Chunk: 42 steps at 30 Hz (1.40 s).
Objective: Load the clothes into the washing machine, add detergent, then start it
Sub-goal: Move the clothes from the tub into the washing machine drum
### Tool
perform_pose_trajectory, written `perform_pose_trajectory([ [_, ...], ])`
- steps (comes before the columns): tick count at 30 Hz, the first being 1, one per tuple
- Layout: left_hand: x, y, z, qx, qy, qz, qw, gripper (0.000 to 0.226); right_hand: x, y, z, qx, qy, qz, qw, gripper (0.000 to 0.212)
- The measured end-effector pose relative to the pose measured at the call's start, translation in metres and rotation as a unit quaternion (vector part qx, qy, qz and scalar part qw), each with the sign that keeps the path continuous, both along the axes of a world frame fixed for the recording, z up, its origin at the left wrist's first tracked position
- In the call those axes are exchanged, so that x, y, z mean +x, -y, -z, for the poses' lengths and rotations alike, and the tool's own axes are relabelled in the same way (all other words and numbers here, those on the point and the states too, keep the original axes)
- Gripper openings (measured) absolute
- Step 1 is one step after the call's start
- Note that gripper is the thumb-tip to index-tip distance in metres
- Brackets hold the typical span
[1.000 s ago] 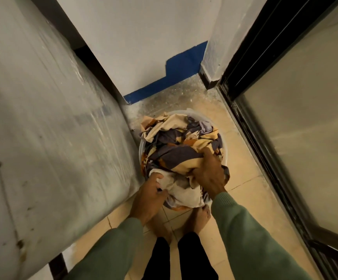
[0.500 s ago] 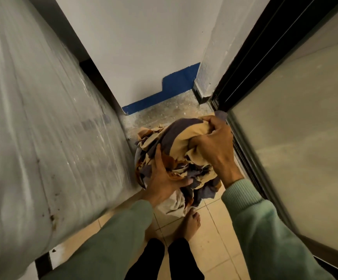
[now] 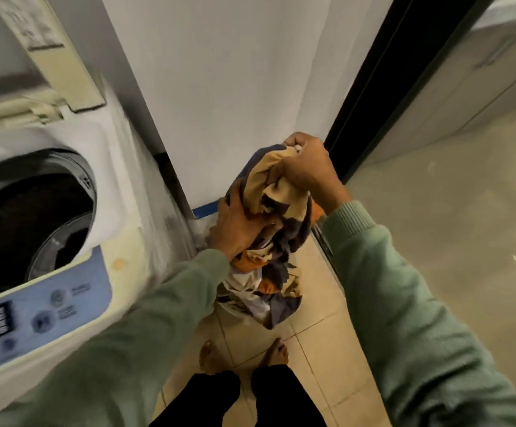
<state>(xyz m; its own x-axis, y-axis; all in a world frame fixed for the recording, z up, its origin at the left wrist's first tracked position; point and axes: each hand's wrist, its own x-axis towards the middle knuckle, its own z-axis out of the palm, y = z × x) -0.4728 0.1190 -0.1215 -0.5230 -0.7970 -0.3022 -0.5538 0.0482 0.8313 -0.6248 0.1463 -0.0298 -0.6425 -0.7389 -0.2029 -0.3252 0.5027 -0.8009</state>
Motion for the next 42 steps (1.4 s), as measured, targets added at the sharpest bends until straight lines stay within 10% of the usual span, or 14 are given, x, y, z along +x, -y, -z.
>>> perform_pose_trajectory([
  [4,0.011,0.008,-0.069,-0.1,-0.014,0.007,0.995,0.084,0.01,0.003,-0.072,-0.005,-0.012,-0.028,1.0,0.035],
  [10,0.014,0.016,-0.157,-0.14,-0.108,0.037,0.984,0.119,0.027,0.009,-0.157,-0.045,0.026,-0.059,0.997,0.029],
  [15,0.006,0.024,-0.218,-0.248,-0.153,-0.102,0.951,0.047,0.028,0.005,-0.21,-0.165,0.039,-0.135,0.976,0.034],
  [27,-0.011,0.051,-0.33,-0.158,-0.46,-0.285,0.826,0.021,0.006,-0.004,-0.122,-0.103,0.02,-0.298,0.949,0.155],
  [33,-0.014,0.033,-0.344,-0.002,-0.53,-0.287,0.798,0.009,0.009,-0.019,-0.07,-0.029,0.086,-0.23,0.969,0.138],
  [37,0.008,0.041,-0.34,-0.068,-0.467,-0.263,0.842,0.008,-0.013,-0.029,-0.045,0.016,0.076,-0.152,0.985,0.03],
  [42,0.045,0.067,-0.339,-0.149,-0.399,-0.204,0.881,0.015,-0.043,-0.035,-0.078,-0.074,0.087,-0.131,0.985,0.022],
])
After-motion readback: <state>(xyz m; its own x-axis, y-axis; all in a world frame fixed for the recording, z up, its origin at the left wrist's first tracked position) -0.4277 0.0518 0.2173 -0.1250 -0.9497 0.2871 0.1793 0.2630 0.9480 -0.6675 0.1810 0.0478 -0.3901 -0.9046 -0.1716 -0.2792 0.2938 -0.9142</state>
